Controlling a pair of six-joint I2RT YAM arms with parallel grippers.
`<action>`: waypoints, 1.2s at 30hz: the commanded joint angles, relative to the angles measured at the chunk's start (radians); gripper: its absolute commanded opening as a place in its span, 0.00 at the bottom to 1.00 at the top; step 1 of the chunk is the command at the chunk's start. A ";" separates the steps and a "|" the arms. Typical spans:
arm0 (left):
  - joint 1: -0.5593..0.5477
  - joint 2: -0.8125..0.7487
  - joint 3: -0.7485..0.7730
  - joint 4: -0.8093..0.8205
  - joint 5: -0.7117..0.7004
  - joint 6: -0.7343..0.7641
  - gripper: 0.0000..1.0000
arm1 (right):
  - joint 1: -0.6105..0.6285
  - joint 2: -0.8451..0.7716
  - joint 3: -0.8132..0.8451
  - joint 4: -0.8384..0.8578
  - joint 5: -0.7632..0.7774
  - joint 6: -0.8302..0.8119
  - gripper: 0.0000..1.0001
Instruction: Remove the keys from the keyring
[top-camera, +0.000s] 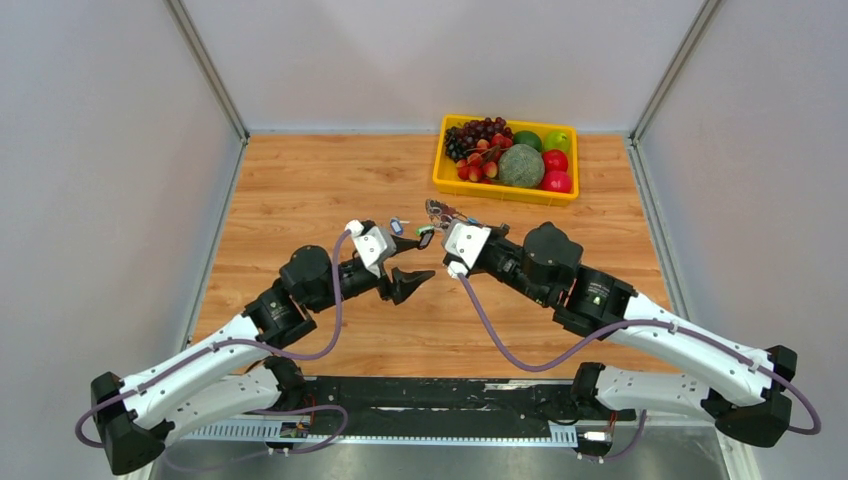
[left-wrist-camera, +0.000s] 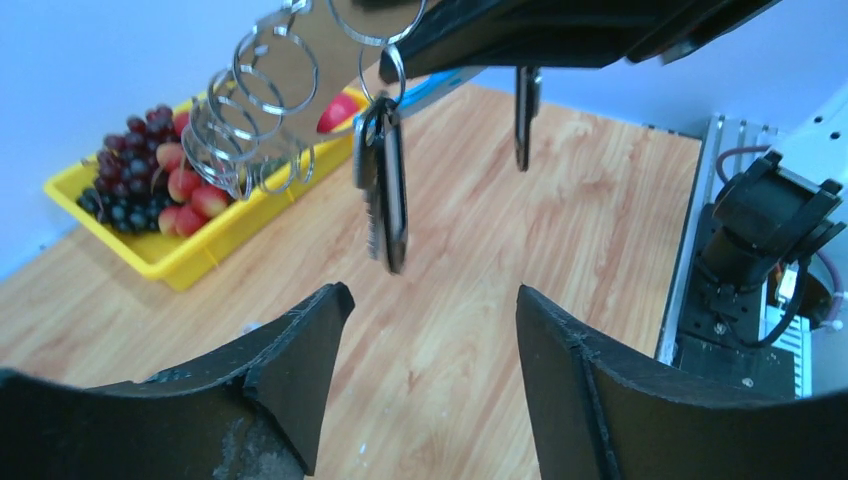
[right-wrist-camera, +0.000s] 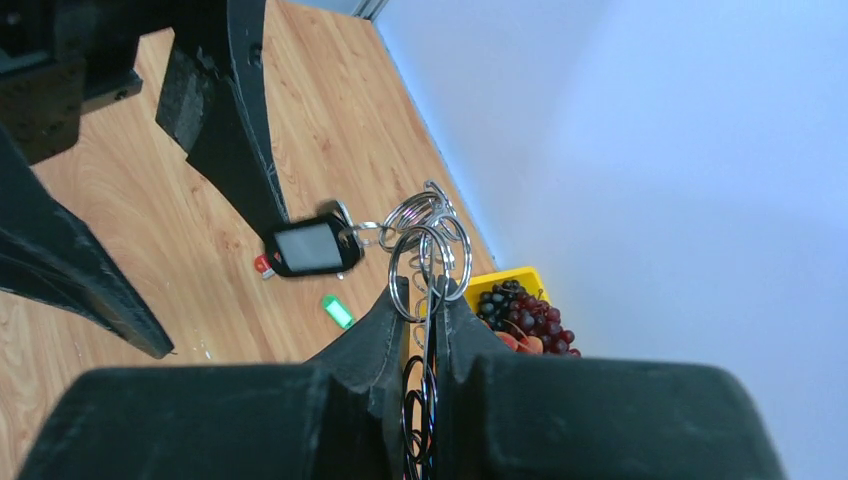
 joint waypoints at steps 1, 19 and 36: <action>0.005 -0.061 -0.029 0.154 0.030 0.015 0.74 | 0.004 0.022 0.083 -0.013 0.000 -0.073 0.00; 0.005 -0.075 -0.065 0.306 0.017 0.106 0.84 | 0.057 0.078 0.153 -0.019 -0.024 -0.220 0.00; 0.005 -0.007 0.002 0.298 -0.001 0.115 0.61 | 0.079 0.078 0.137 -0.018 -0.033 -0.221 0.00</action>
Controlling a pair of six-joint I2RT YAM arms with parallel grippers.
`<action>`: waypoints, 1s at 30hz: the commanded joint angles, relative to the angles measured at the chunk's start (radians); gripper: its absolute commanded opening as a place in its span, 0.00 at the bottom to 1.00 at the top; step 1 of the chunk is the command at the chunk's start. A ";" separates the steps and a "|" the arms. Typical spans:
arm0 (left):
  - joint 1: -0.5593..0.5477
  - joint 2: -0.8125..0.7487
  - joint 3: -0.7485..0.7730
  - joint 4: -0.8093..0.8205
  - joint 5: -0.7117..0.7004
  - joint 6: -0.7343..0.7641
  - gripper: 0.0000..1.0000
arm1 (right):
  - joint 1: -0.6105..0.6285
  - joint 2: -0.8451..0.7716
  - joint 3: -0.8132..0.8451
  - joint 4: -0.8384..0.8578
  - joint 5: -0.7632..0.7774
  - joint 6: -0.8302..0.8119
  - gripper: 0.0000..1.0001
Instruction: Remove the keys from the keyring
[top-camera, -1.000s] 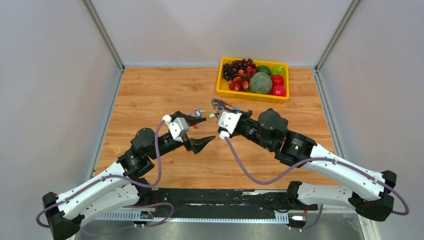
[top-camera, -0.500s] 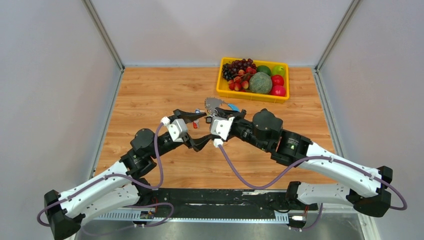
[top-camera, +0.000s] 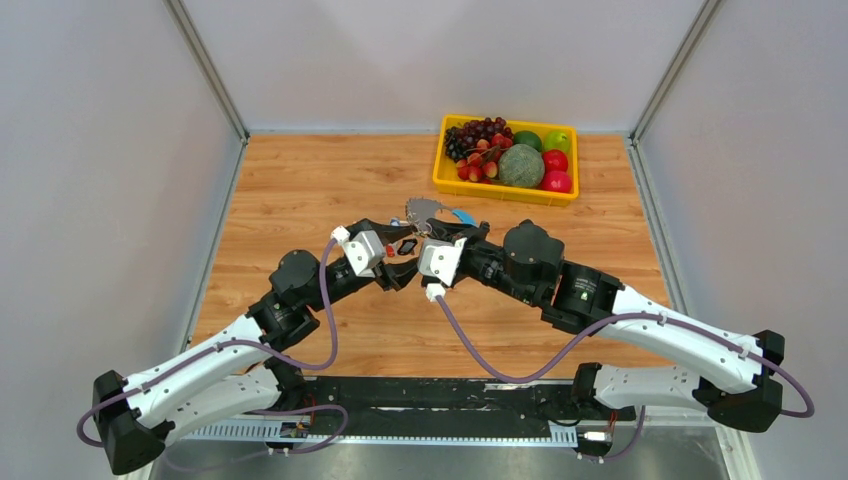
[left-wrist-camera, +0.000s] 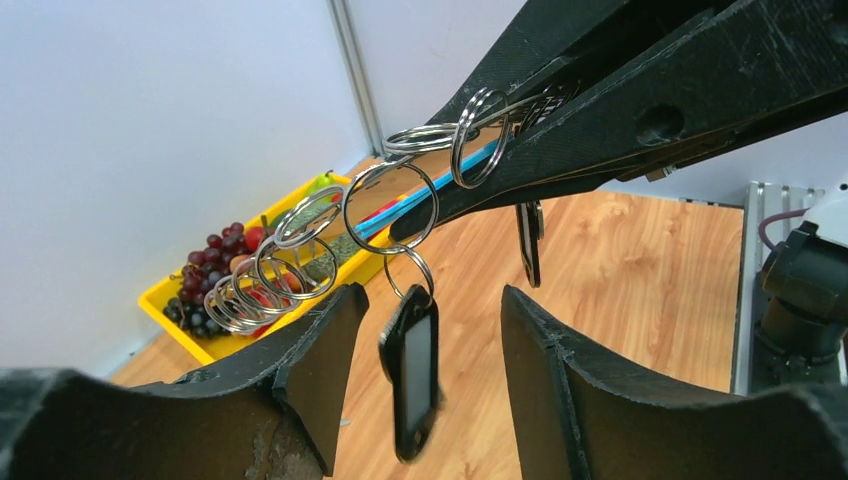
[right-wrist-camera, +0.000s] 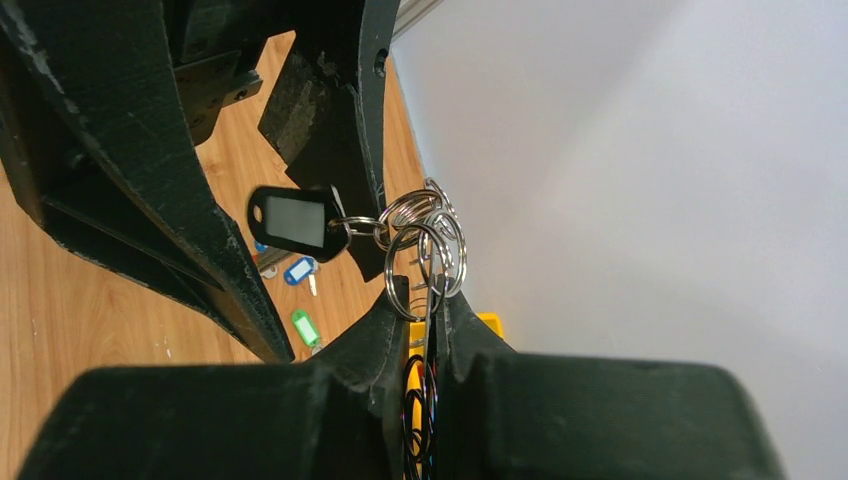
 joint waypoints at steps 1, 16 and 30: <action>0.005 -0.004 0.044 0.035 -0.003 0.019 0.59 | 0.009 -0.013 0.032 0.034 -0.005 -0.023 0.00; 0.005 -0.016 0.067 -0.020 -0.009 0.033 0.26 | 0.009 -0.003 0.018 0.042 0.013 -0.029 0.00; 0.005 -0.051 0.128 -0.259 -0.060 0.007 0.00 | -0.002 -0.037 -0.076 0.066 0.054 0.100 0.00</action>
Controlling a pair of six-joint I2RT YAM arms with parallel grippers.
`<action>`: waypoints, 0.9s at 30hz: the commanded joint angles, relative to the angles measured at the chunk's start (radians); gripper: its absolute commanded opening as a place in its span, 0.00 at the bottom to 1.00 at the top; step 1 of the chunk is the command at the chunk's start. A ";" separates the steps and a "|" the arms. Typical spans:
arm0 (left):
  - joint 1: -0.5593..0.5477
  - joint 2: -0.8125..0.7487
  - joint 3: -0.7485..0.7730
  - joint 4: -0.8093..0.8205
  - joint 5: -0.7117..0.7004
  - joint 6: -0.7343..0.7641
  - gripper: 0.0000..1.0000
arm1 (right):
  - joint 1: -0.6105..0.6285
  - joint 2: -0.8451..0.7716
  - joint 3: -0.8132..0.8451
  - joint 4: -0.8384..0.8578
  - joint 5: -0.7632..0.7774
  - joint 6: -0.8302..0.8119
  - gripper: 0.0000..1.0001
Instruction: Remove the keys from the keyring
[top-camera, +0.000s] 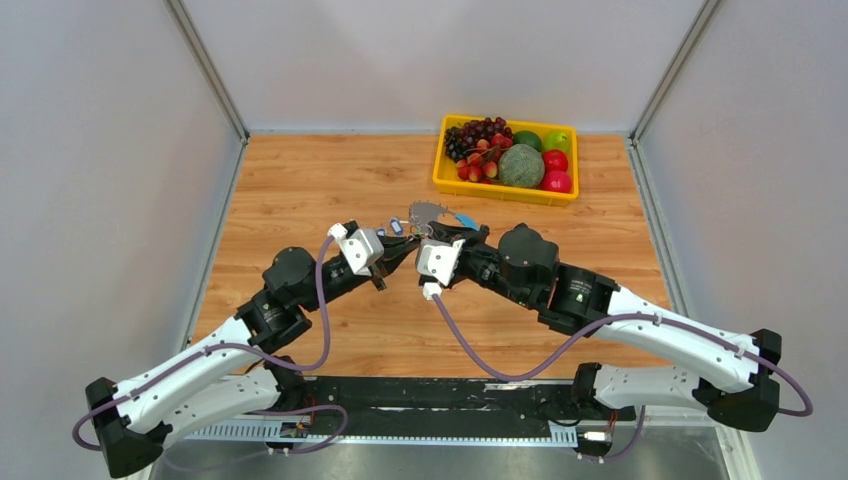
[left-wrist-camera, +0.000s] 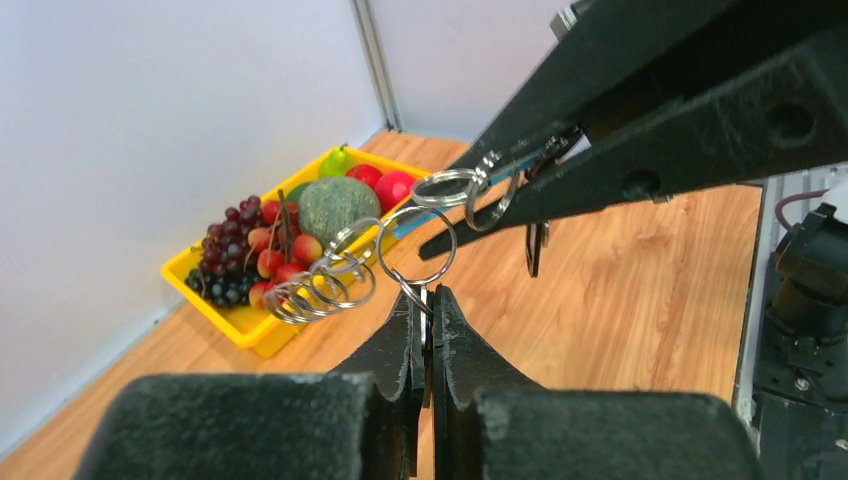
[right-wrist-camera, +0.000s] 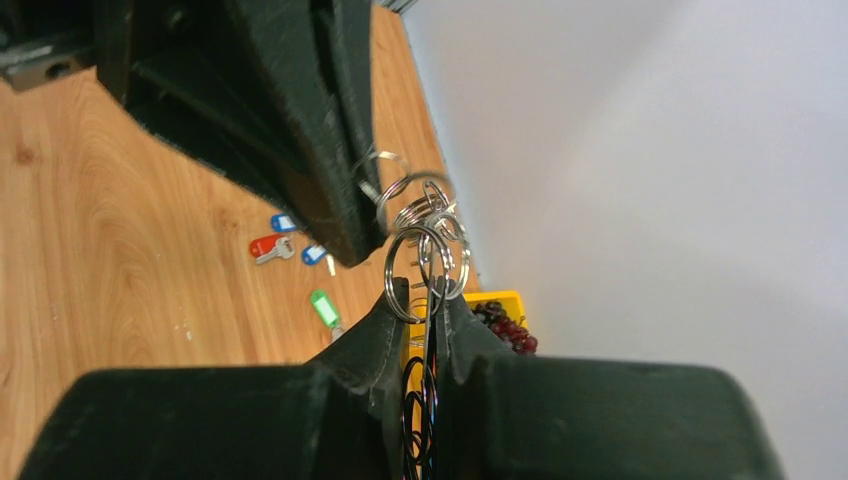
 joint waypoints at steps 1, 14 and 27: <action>0.005 -0.015 0.074 -0.131 -0.019 -0.027 0.00 | -0.011 -0.050 -0.065 0.068 0.009 0.096 0.00; 0.005 0.033 0.277 -0.605 0.102 -0.071 0.00 | -0.036 -0.223 -0.347 0.218 -0.061 0.445 0.18; 0.004 0.161 0.461 -0.921 0.112 0.087 0.00 | -0.035 -0.442 -0.586 0.392 -0.274 0.701 0.47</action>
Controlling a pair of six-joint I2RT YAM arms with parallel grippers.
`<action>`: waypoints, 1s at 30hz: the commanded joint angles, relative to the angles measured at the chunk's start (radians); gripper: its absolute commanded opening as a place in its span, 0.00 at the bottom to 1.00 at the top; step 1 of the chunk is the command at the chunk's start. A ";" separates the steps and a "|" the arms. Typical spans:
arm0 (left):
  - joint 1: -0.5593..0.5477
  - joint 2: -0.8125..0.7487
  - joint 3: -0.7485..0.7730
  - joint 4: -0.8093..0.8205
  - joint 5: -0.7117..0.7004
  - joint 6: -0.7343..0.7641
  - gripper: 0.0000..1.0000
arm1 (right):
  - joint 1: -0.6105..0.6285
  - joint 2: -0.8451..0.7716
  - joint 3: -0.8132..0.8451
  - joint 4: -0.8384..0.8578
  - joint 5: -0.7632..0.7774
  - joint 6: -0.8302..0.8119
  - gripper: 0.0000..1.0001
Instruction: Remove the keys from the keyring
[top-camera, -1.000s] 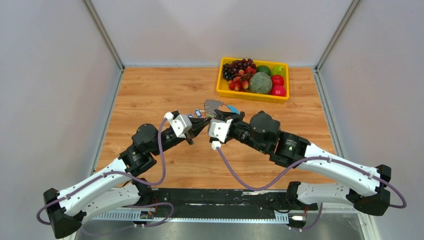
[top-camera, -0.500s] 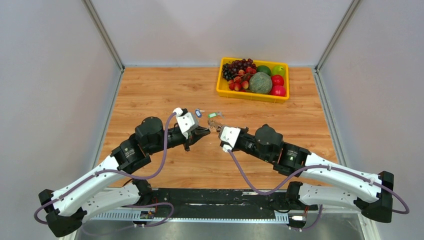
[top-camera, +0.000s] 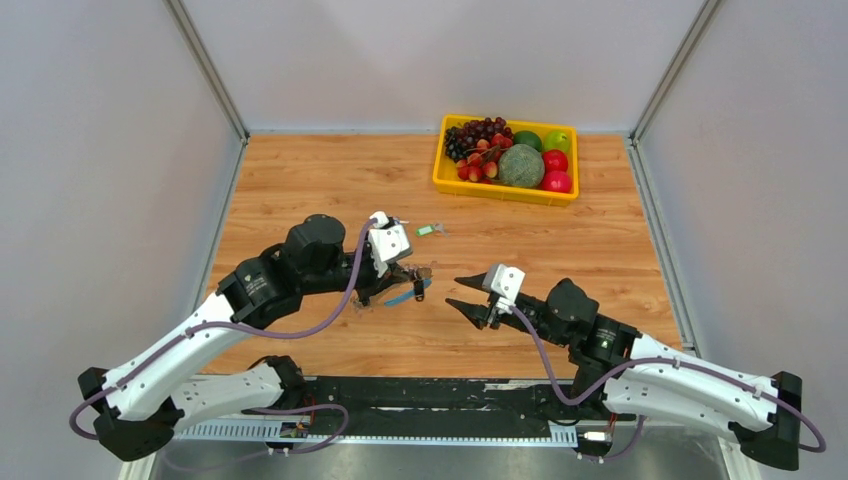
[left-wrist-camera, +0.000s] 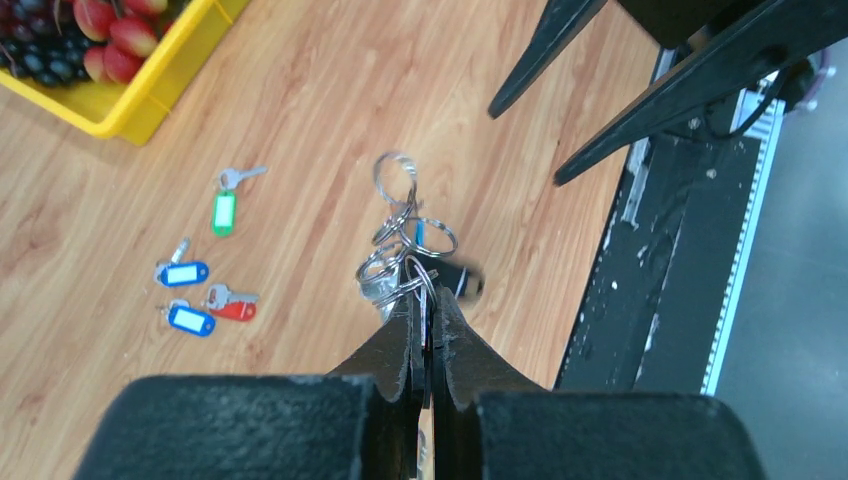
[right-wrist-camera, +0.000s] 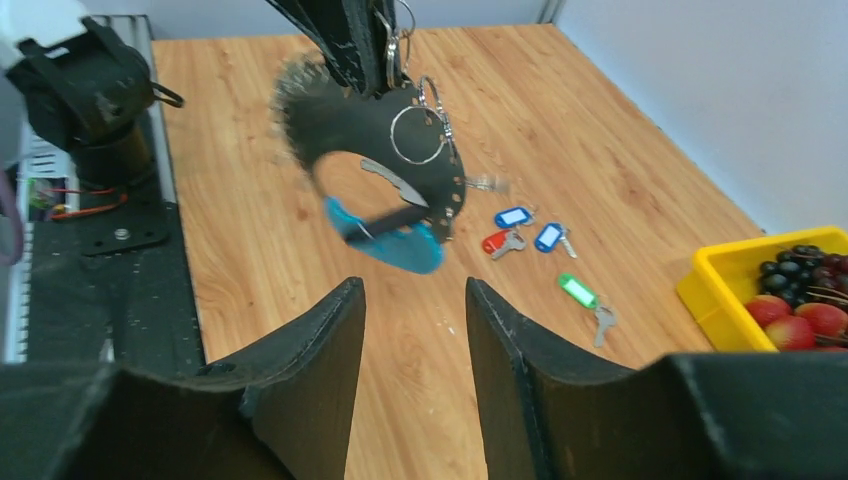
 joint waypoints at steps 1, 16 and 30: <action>0.003 0.034 0.086 -0.090 0.016 0.069 0.00 | -0.001 -0.057 -0.004 0.113 -0.111 0.115 0.45; 0.003 0.200 0.207 -0.227 0.082 -0.004 0.00 | 0.000 0.070 0.005 0.245 -0.324 0.070 0.19; 0.003 0.369 0.384 -0.454 0.072 -0.118 0.00 | 0.000 0.073 -0.054 0.314 -0.172 0.009 0.32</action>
